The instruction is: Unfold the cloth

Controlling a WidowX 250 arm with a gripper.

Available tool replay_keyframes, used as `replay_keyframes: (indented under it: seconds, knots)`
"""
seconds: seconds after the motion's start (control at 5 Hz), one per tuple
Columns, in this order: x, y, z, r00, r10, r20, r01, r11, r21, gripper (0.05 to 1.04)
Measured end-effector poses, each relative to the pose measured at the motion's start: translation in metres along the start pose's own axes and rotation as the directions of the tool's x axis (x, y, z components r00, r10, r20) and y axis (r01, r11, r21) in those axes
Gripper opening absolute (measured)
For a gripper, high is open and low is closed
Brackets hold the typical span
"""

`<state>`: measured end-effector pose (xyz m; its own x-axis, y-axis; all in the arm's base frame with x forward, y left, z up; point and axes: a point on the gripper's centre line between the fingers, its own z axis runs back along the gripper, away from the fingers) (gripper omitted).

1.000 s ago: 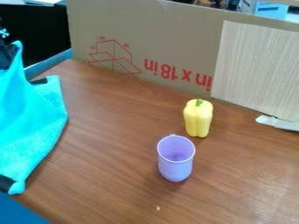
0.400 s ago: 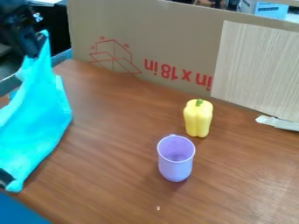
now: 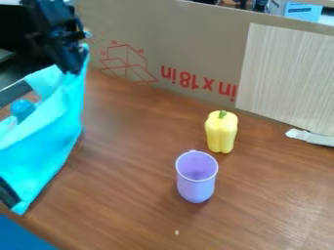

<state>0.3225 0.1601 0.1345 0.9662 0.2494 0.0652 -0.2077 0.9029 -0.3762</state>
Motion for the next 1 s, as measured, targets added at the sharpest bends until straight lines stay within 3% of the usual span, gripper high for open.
replay_keyframes:
  seconds: [0.6,1.0]
  knots:
    - [0.023,-0.049,-0.036,0.998,0.053,0.037,-0.056,0.994,0.089,0.055]
    - [0.030,-0.059,-0.088,0.983,0.186,-0.005,-0.183,0.970,0.158,0.055]
